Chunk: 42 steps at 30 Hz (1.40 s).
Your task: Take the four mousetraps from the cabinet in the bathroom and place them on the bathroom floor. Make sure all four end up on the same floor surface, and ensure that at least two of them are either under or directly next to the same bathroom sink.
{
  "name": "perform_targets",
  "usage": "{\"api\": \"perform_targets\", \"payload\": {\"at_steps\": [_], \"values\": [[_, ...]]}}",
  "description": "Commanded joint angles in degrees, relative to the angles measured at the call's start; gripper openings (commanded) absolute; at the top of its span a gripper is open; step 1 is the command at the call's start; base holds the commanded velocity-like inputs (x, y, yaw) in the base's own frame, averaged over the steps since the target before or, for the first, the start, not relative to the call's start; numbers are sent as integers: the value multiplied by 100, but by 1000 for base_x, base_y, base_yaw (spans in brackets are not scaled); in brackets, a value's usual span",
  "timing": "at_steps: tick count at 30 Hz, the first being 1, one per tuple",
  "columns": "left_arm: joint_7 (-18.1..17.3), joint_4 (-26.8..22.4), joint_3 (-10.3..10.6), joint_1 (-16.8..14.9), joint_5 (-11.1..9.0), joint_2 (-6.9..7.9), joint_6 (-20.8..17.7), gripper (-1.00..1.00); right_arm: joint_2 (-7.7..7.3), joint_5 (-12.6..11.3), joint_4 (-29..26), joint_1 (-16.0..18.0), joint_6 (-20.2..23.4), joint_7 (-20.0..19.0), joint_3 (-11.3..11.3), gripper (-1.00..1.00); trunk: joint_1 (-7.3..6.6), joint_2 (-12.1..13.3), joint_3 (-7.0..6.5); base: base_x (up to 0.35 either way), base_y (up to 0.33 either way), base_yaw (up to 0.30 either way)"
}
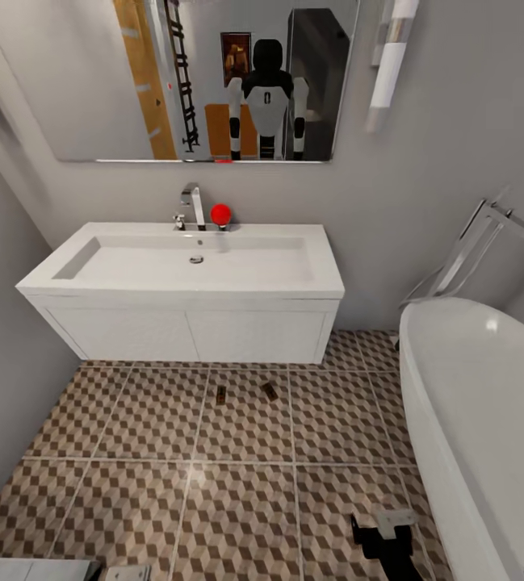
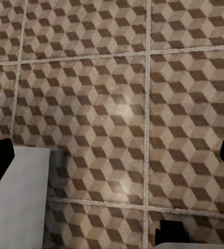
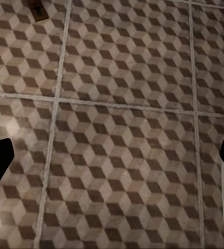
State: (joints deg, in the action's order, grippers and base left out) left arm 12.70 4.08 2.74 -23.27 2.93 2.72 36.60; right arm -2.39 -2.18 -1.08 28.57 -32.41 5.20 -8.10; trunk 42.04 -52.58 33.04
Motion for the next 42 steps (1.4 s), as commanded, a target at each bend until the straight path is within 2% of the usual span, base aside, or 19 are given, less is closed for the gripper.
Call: {"api": "perform_targets", "payload": {"at_steps": [1, 2, 5, 12, 42], "values": [[47, 23, 26, -10, 25, -1, 27, 100, 0, -100, 6, 1, -12, 25, -52, 100, -22, 38, -24, 0, 0, 0], [47, 23, 22, -10, 13, -4, 26, 100, 1, -234, 8, -3, -12, 19, -52, 100, -44, 78, -51, 0, 0, 0], [48, 23, 15, -10, -24, -7, 24, 100, 2, -388, 10, -12, -12, 12, -52, 100, -110, 198, -133, 0, 0, 0], [48, 23, 13, -9, -127, -8, 23, 100, 9, -483, 12, -17, -8, 8, -52, 100, -264, 479, -324, 0, 0, 0], [48, 23, 15, -2, -197, -26, 5, 100, 28, -497, 12, -18, 6, 28, -52, 100, -922, 1682, -1144, 0, 0, 0]]}}
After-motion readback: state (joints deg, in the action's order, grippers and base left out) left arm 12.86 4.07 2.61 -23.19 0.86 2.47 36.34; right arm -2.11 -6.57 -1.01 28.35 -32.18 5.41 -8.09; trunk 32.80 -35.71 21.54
